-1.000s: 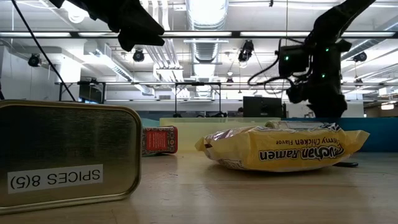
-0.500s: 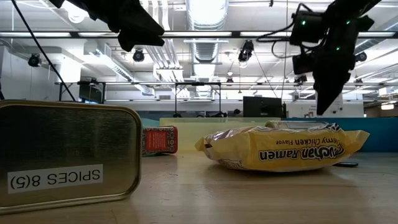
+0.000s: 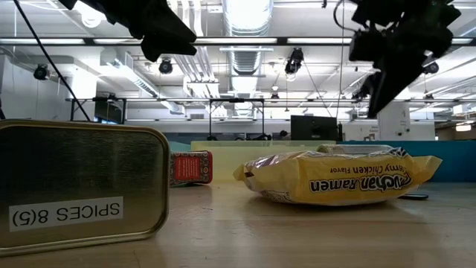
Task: Pick & Place Food Item
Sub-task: Put the gold seasoning bottle into the green bin
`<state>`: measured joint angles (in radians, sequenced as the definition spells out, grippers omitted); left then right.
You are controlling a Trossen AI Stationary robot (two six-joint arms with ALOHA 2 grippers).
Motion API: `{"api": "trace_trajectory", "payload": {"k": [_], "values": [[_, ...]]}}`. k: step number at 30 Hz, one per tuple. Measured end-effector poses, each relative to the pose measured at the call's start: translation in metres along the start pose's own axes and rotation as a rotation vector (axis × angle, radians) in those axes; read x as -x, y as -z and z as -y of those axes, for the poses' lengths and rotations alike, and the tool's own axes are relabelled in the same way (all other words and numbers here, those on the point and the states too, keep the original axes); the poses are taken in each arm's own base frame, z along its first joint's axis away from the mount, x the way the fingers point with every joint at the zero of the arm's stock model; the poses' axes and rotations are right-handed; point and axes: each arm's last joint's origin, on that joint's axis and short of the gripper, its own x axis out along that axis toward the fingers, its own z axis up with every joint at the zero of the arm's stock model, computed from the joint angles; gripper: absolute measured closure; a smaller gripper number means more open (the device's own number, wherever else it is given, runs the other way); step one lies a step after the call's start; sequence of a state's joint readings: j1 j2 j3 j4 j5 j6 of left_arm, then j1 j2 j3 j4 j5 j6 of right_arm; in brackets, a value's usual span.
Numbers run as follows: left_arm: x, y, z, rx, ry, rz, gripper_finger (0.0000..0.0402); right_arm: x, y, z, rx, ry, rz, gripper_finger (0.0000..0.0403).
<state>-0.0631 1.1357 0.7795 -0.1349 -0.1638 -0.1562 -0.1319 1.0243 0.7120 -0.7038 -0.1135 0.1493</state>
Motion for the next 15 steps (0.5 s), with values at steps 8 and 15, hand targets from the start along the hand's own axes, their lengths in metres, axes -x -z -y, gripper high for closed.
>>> {"api": "trace_trajectory", "payload": {"k": [8,15], "values": [[0.0,0.002,0.0,-0.003,-0.002,-0.018,0.0208,-0.012,-0.012,-0.015,0.18,-0.017,0.081,0.0235],[0.0,0.002,0.0,-0.004,-0.003,-0.022,0.0208,-0.04,-0.009,-0.023,0.312,0.026,-0.04,0.0235]]}}
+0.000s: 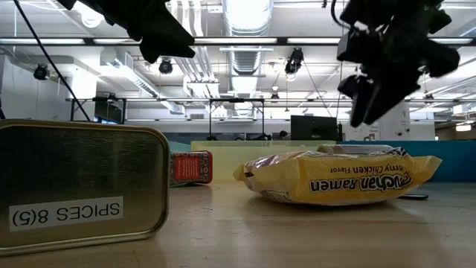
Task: Pick & Place Food Item
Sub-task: Put the gold seasoning bottle into the green bin
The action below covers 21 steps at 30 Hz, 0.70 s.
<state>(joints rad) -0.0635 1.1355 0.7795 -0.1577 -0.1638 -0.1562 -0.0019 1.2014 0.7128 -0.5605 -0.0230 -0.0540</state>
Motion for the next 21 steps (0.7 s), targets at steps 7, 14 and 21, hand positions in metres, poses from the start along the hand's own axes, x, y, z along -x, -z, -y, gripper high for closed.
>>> {"api": "trace_trajectory", "payload": {"k": [7,14,21], "values": [[0.0,0.0,0.0,0.0,0.0,0.0,0.0208,-0.022,-0.003,-0.003,0.024,0.013,-0.094,0.0235],[0.0,0.0,0.0,0.0,0.0,0.0,0.0208,-0.033,-0.018,-0.002,0.026,0.016,-0.113,0.0234],[0.0,0.0,0.0,0.0,-0.001,-0.004,0.0208,-0.04,-0.025,-0.002,0.023,0.0,-0.141,0.0234]]}}
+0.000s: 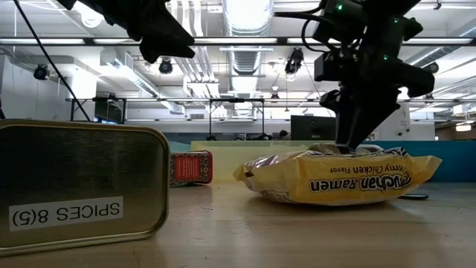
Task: Pick & Place Food Item
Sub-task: Put the gold seasoning bottle into the green bin
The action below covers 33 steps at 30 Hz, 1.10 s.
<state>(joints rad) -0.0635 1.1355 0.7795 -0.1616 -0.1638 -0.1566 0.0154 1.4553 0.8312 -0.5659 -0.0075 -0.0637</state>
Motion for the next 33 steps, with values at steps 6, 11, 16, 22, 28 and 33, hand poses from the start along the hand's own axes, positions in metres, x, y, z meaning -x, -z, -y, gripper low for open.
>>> {"api": "trace_trajectory", "payload": {"k": [6,11,16,22,28,33], "values": [[0.0,0.0,0.0,0.0,0.0,-0.002,0.0208,-0.01,-0.001,-0.001,-0.01,-0.05,-0.029,0.0234],[0.0,0.0,0.0,-0.001,-0.001,-0.004,0.0208,-0.011,-0.001,-0.001,-0.013,-0.055,-0.026,0.0234],[0.0,0.0,0.0,-0.001,-0.001,-0.005,0.0208,-0.001,-0.003,-0.001,-0.08,-0.053,0.014,0.0234],[0.0,0.0,0.0,-0.001,-0.001,-0.005,0.0208,0.014,-0.011,-0.001,-0.165,-0.062,0.082,0.0234],[0.0,0.0,0.0,-0.001,-0.001,-0.005,0.0208,0.02,-0.016,-0.001,-0.179,-0.06,0.108,0.0235],[0.0,0.0,0.0,-0.001,-0.001,-0.005,0.0208,0.026,-0.023,0.0,-0.2,-0.061,0.136,0.0235]]}}
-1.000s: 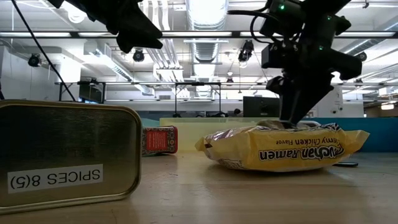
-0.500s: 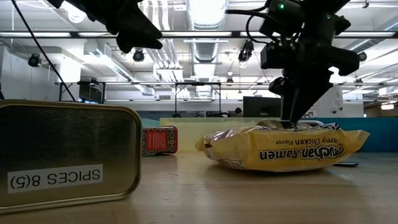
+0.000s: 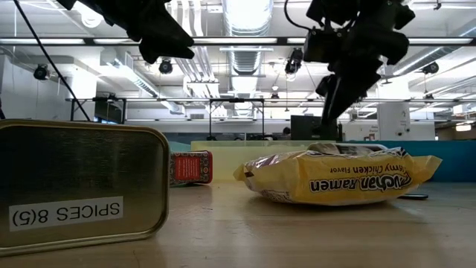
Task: Pick & Place Food Item
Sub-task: Put the gold seasoning bottle into the green bin
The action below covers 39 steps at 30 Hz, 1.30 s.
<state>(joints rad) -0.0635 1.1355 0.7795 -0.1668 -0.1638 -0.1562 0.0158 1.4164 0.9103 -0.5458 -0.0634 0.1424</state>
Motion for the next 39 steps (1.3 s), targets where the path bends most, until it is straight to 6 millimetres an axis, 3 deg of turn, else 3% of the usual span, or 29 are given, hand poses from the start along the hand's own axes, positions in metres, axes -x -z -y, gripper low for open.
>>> {"api": "trace_trajectory", "payload": {"k": [7,31,35,39], "values": [[0.0,0.0001,0.0,0.0,0.0,-0.001,0.0208,0.0079,-0.0098,-0.006,0.079,-0.099,0.034,0.0235],[0.0,0.0003,-0.0001,-0.003,-0.001,-0.003,0.0208,0.0067,-0.0077,-0.0064,0.071,-0.053,0.033,0.0231],[0.0,0.0003,-0.0001,-0.003,-0.001,-0.003,0.0208,0.0067,-0.0077,-0.0063,0.06,-0.052,0.033,0.0194],[0.0,0.0003,-0.0001,-0.003,-0.001,-0.003,0.0208,0.0067,-0.0077,-0.0063,0.054,-0.052,0.033,0.0123]]}}
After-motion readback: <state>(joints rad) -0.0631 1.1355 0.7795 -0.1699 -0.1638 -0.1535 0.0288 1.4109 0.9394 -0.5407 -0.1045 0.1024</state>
